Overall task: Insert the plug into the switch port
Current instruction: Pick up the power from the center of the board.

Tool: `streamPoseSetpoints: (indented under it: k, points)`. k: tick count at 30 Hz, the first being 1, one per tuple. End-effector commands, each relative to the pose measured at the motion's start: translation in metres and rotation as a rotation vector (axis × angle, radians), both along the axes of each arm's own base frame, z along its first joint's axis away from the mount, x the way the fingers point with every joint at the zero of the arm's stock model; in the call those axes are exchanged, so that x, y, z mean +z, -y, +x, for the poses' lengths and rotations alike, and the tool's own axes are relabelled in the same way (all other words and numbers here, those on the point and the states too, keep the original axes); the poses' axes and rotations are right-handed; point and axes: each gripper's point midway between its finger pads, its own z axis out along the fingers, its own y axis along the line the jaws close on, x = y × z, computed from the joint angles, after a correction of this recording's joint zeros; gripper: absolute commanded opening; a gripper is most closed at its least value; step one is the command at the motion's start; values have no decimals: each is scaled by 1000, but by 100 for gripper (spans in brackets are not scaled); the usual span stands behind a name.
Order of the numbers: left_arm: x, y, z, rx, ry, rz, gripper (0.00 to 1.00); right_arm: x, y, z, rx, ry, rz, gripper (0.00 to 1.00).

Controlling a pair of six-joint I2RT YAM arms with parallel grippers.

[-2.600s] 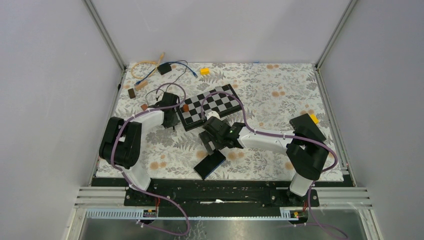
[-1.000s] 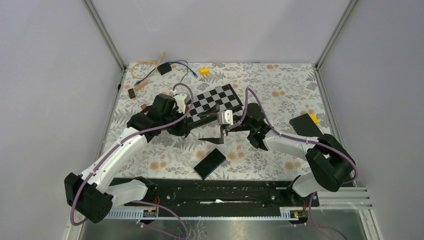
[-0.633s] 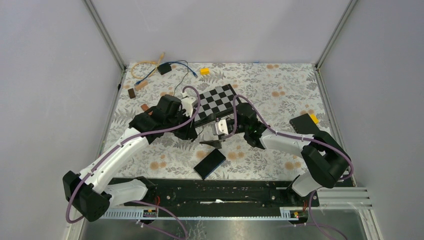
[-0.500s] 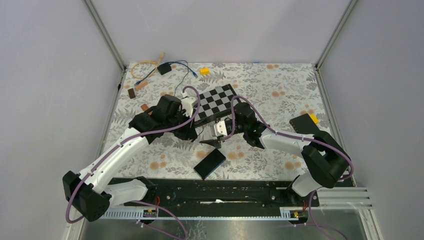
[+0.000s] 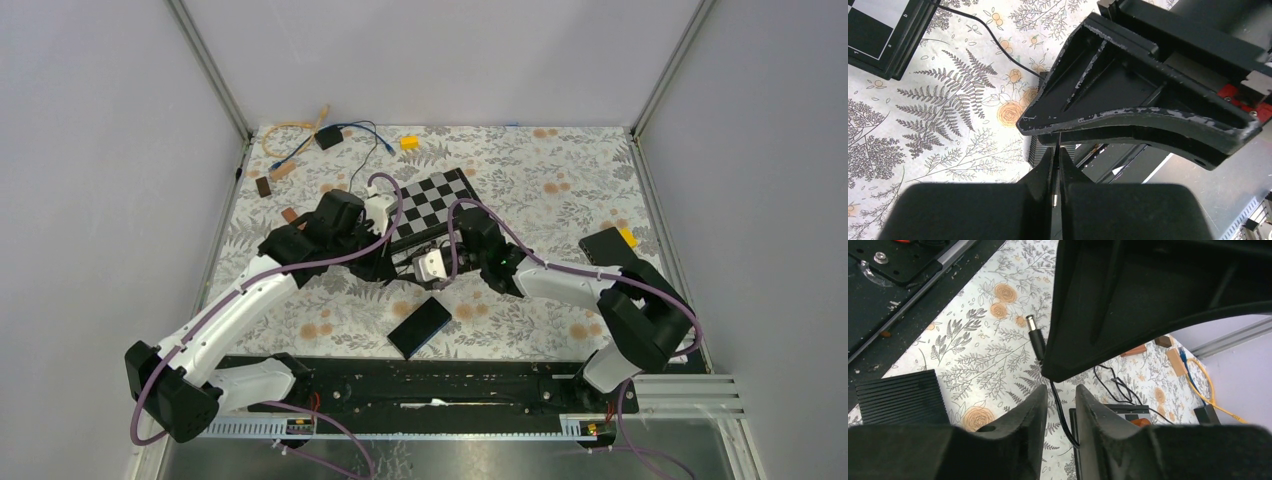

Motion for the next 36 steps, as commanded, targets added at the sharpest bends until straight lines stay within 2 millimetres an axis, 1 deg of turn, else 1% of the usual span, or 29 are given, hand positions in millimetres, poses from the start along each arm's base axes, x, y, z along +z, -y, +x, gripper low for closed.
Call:
streamPoseSetpoints:
  k: [1, 3, 5, 7, 8, 9, 10, 11, 13, 15, 18, 19, 24, 26, 30, 32, 35, 36]
  points:
    - [19, 6, 6, -23, 60, -26, 0, 8, -4, 0, 16, 56, -1, 27]
    - [20, 5, 8, -19, 66, -25, 0, 6, -3, 0, 11, 54, -16, 2]
    - [23, 5, 9, -17, 75, -23, 2, 7, -1, 0, -1, 48, -18, 0]
    - [26, 4, 10, -11, 85, -22, 18, 9, 2, -2, -13, 42, -15, 0]
    - [29, 3, 10, -11, 93, -24, 23, 9, 4, -3, -18, 37, -15, 0]
    - [35, 4, 10, -13, 107, -32, 32, 8, 7, -5, -22, 32, -18, 0]
    - [40, 4, 10, -14, 117, -40, 45, 8, 10, -7, -24, 30, -20, 0]
    - [44, 4, 10, -15, 128, -50, 54, 7, 13, -10, -27, 24, -24, 0]
    - [53, 5, 8, -25, 144, -71, 66, 6, 20, -13, -38, 21, -32, 0]
    - [56, 7, 6, -38, 144, -83, 71, 6, 27, -17, -53, 21, -36, 0]
    - [51, 9, 3, -58, 113, -77, 72, 9, 36, -20, -85, 35, -31, 0]
    - [48, 11, 2, -68, 97, -79, 70, 12, 39, -21, -93, 42, -24, 0]
    - [43, 28, -8, -159, 15, -129, 54, 16, 44, -21, -117, 54, -18, 0]
    - [43, 31, -10, -180, 3, -139, 51, 18, 45, -18, -133, 61, -16, 0]
    - [43, 34, -15, -201, -7, -151, 49, 21, 45, -15, -153, 69, -1, 0]
    - [42, 36, -17, -209, -17, -158, 45, 23, 45, -14, -160, 66, 11, 0]
    - [37, 38, -20, -222, -37, -160, 34, 26, 44, -12, -175, 59, 27, 0]
    - [36, 38, -21, -226, -42, -160, 32, 27, 44, -11, -181, 57, 28, 0]
